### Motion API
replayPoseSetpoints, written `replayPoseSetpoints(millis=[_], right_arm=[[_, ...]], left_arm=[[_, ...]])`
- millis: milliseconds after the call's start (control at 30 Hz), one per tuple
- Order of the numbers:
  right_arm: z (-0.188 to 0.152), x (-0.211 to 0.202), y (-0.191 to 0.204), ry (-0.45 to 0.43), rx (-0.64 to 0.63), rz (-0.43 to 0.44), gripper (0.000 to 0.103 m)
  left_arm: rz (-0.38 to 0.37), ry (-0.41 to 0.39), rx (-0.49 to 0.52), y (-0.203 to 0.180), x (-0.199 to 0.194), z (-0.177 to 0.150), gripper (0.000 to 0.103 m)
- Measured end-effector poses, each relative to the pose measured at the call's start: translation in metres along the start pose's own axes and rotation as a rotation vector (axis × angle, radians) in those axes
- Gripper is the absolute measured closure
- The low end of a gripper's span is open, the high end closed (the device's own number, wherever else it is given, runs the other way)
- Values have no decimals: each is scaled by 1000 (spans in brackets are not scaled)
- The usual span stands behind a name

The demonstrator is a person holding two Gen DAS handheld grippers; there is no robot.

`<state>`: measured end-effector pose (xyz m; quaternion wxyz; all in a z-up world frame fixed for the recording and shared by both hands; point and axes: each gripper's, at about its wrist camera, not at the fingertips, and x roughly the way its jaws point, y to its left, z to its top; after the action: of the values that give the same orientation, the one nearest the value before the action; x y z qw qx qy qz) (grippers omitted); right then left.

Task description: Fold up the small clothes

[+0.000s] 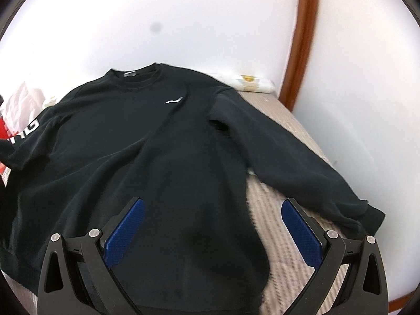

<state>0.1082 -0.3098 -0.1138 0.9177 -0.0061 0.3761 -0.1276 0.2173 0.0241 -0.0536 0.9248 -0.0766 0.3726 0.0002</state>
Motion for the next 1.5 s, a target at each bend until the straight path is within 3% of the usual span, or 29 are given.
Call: replayPoseSetpoints(millis=[167,333,533,667,733,867,933,967,1000,1167,1367,1500], right_arm=[[-6,5,-24,7,33,-5,1],[-14,13,-41,34,39,-43,1],[-19,21,-53,62,48,-64,1],[-16,21,-48,60,29,-61,1],[-13,15,-41,46,12,-52,1],[0,1,-19,10,-21,-32,1],[6,-9,-5,-7,-37,-12,1],[8,-14,2,-16,-45,2,1],[10,-20,11,-23,-55,15,1],[14,-41,57,-53,-129,44,1],[14,-50,118,-70,-204,101,1],[11,-45,158,-66,-248,144,17]], left_arm=[[-64,26,90,-59,24,6,96],[-82,83,185,-102,54,-3,96],[-110,149,228,-122,64,-15,94],[-161,169,233,-117,54,-18,85],[-210,176,216,-109,42,-21,83],[-276,179,194,-93,19,-28,68],[-280,151,188,-79,1,-33,55],[-282,136,183,-72,-6,-34,41],[-289,112,178,-62,-15,-36,38],[-223,55,132,-4,-40,-45,36],[-48,120,60,72,-32,-79,36],[-37,163,-11,113,-25,-100,36]])
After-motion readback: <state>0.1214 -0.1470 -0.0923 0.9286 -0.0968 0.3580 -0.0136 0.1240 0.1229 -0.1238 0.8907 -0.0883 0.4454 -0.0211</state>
